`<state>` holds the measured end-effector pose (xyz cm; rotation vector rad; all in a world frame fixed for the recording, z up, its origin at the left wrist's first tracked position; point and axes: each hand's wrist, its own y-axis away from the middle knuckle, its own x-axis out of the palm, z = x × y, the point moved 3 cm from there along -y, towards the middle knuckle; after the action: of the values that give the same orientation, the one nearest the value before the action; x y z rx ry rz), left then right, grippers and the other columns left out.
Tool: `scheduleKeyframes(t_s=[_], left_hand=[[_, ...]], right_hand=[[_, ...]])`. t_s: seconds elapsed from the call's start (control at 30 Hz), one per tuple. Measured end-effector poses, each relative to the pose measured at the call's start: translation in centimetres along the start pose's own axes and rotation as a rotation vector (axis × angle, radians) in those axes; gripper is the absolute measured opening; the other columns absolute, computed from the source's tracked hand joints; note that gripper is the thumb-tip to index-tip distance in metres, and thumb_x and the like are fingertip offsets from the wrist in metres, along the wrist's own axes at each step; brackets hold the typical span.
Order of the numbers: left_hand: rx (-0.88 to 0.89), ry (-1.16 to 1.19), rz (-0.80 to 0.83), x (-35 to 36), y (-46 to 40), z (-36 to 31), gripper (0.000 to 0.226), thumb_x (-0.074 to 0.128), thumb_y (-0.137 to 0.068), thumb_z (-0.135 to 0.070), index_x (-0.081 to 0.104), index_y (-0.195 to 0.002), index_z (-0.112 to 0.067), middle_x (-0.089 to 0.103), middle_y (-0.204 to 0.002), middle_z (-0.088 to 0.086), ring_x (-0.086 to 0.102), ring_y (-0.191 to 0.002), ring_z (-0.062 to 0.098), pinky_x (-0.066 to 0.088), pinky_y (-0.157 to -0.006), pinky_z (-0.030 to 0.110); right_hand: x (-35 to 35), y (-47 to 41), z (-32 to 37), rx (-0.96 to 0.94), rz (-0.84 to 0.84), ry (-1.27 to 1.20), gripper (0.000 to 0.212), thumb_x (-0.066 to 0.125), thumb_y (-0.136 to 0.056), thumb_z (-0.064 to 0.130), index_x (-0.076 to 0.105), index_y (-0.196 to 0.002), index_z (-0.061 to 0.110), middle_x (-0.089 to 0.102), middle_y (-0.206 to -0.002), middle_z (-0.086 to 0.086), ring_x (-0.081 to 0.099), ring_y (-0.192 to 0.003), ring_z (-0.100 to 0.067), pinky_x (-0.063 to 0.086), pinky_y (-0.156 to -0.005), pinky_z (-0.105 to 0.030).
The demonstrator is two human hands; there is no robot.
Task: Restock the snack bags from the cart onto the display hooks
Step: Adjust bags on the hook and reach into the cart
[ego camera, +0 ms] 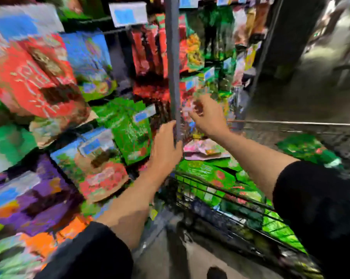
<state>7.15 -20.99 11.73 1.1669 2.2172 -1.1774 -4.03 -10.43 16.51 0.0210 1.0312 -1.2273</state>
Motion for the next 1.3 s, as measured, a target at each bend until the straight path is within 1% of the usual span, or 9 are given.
scheduleKeyframes(t_s=[0.17, 0.37, 0.63, 0.77, 0.87, 0.93, 1.13, 1.23, 1.3], left_hand=[[-0.167, 0.02, 0.296, 11.2, 3.0, 1.6, 0.059, 0.064, -0.084, -0.004, 0.042, -0.138, 0.0, 0.048, -0.136, 0.02, 0.044, -0.129, 0.034, 0.03, -0.109, 0.038], [-0.287, -0.096, 0.483, 18.9, 2.1, 4.3, 0.059, 0.063, -0.088, -0.011, 0.037, -0.14, -0.003, 0.042, -0.139, 0.018, 0.039, -0.132, 0.031, 0.03, -0.108, 0.037], [-0.391, -0.283, 0.525, 21.0, -1.7, 7.3, 0.057, 0.066, -0.082, -0.006, 0.044, -0.134, 0.003, 0.047, -0.13, 0.025, 0.045, -0.124, 0.037, 0.032, -0.101, 0.038], [-0.497, -0.335, 0.581, 20.9, -0.8, 9.1, 0.05, 0.063, -0.085, -0.012, 0.045, -0.131, -0.002, 0.047, -0.126, 0.018, 0.046, -0.121, 0.031, 0.032, -0.098, 0.035], [-0.547, -0.325, 0.483, 20.7, -0.7, 9.4, 0.052, 0.064, -0.085, -0.011, 0.047, -0.134, -0.004, 0.05, -0.129, 0.016, 0.047, -0.122, 0.031, 0.035, -0.1, 0.037], [-0.565, -0.324, 0.413, 20.6, -0.6, 9.5, 0.051, 0.064, -0.085, -0.009, 0.049, -0.133, -0.006, 0.052, -0.128, 0.015, 0.049, -0.121, 0.029, 0.036, -0.101, 0.036], [-0.543, -0.306, 0.407, 20.8, -0.7, 10.0, 0.046, 0.063, -0.085, -0.009, 0.05, -0.129, -0.006, 0.052, -0.126, 0.015, 0.049, -0.118, 0.03, 0.038, -0.095, 0.036], [-0.549, -0.276, 0.415, 21.1, -0.9, 10.2, 0.046, 0.061, -0.086, -0.009, 0.048, -0.13, -0.006, 0.051, -0.128, 0.015, 0.05, -0.117, 0.032, 0.04, -0.093, 0.037], [-0.533, -0.26, 0.411, 21.2, -0.9, 10.0, 0.048, 0.06, -0.086, -0.009, 0.047, -0.132, -0.005, 0.051, -0.128, 0.015, 0.05, -0.117, 0.031, 0.039, -0.094, 0.037]], right_hand=[[0.3, 5.2, -15.1, 0.349, 0.216, 0.145, 0.033, 0.066, -0.085, 0.02, 0.061, -0.114, 0.005, 0.066, -0.106, -0.018, 0.059, -0.103, -0.035, 0.043, -0.083, -0.038], [3.9, 8.6, -26.0, 0.591, 0.434, 0.154, 0.036, 0.07, -0.083, 0.022, 0.06, -0.113, 0.006, 0.067, -0.105, -0.019, 0.062, -0.102, -0.036, 0.047, -0.081, -0.038], [11.9, 8.5, -27.9, 0.513, 0.726, 0.101, 0.037, 0.061, -0.091, 0.028, 0.06, -0.104, -0.006, 0.061, -0.111, -0.027, 0.058, -0.105, -0.038, 0.042, -0.084, -0.04], [14.5, 8.9, -28.3, 0.548, 0.85, 0.178, 0.078, 0.067, -0.081, 0.054, 0.043, -0.129, -0.002, 0.05, -0.129, -0.023, 0.049, -0.12, -0.038, 0.042, -0.098, -0.042], [15.3, 9.4, -28.0, 0.576, 0.863, 0.284, 0.106, 0.067, -0.075, 0.064, 0.019, -0.148, 0.004, 0.035, -0.145, -0.024, 0.036, -0.133, -0.04, 0.032, -0.107, -0.048], [15.1, 9.4, -27.6, 0.608, 0.8, 0.293, 0.112, 0.073, -0.069, 0.063, 0.018, -0.149, 0.007, 0.037, -0.143, -0.023, 0.036, -0.132, -0.039, 0.033, -0.105, -0.048], [14.6, 9.2, -28.5, 0.785, 0.667, 0.067, 0.069, 0.081, -0.072, 0.039, 0.045, -0.121, 0.005, 0.063, -0.109, -0.016, 0.061, -0.101, -0.034, 0.05, -0.077, -0.041], [13.2, 8.5, -27.8, 0.701, 0.627, 0.114, 0.034, 0.073, -0.077, 0.027, 0.055, -0.095, 0.006, 0.064, -0.099, -0.016, 0.062, -0.092, -0.034, 0.044, -0.065, -0.036], [11.7, 8.1, -27.3, 0.643, 0.603, 0.135, 0.022, 0.068, -0.081, 0.023, 0.061, -0.097, 0.009, 0.067, -0.097, -0.016, 0.064, -0.093, -0.033, 0.047, -0.068, -0.035]])
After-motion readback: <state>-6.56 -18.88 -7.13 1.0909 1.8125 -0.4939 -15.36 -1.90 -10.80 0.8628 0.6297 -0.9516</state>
